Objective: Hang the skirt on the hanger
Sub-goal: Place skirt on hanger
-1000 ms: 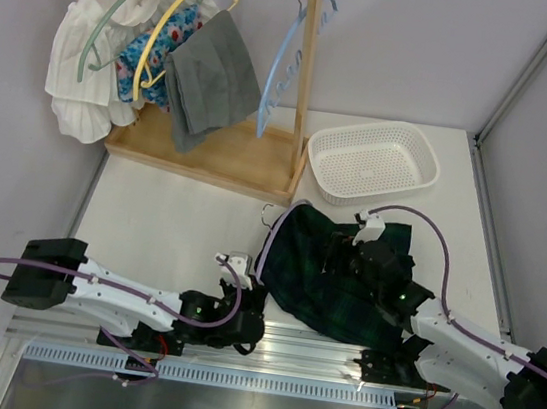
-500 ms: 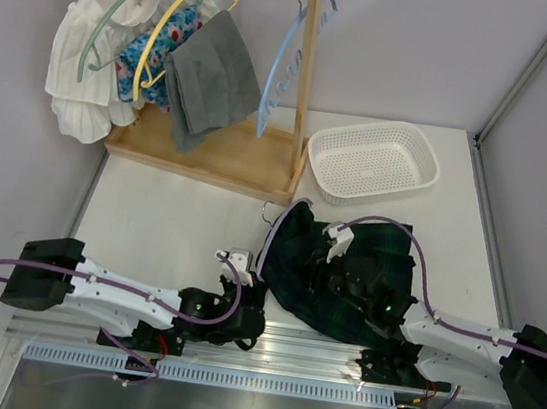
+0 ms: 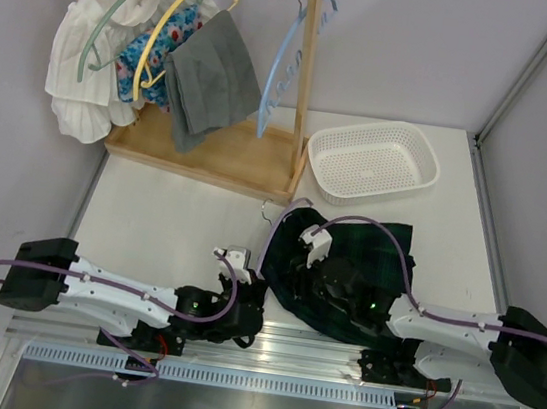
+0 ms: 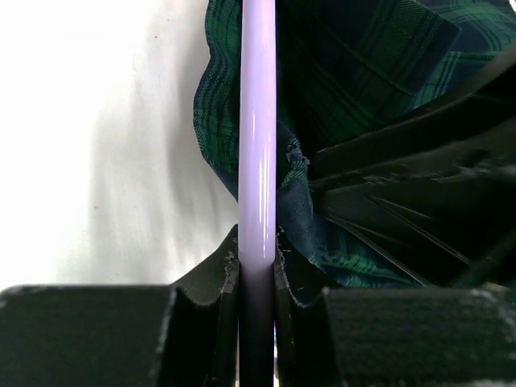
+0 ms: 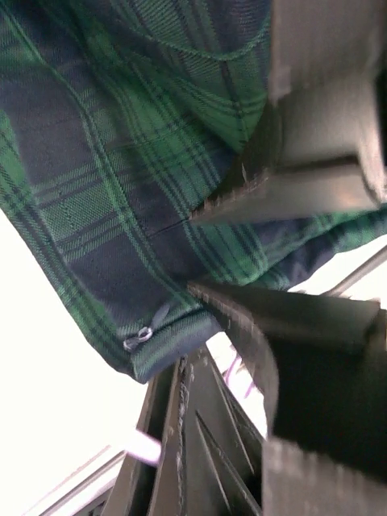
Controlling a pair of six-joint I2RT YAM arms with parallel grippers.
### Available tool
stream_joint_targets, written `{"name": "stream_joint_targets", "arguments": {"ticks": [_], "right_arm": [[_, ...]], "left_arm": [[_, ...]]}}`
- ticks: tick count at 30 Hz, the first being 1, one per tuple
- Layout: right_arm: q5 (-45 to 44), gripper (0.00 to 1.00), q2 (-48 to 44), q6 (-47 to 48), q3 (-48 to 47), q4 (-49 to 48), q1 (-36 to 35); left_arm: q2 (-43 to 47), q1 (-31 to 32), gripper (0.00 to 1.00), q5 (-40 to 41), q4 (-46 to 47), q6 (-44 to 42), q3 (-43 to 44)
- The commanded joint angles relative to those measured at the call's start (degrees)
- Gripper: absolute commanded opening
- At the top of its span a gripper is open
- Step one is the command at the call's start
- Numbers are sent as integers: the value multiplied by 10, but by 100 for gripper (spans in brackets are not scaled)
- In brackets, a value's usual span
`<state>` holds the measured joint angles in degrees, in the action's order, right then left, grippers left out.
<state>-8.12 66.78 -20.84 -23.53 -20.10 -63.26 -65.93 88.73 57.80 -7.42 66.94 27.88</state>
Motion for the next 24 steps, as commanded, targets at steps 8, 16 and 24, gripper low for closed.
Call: {"name": "stream_joint_targets", "arguments": {"ticks": [8,16,24], "right_arm": [[-197,62,-200,-74,-71,285,-1],[-156,73,-209,-118,9,264,85],[-117,77,-128,-57,14,128,105]], "left_arm": [[10,-6,0,19,21,-2,13],[2,-6,0,13,22,-7,22],[1,-6,0,15,20,-7,23]]}}
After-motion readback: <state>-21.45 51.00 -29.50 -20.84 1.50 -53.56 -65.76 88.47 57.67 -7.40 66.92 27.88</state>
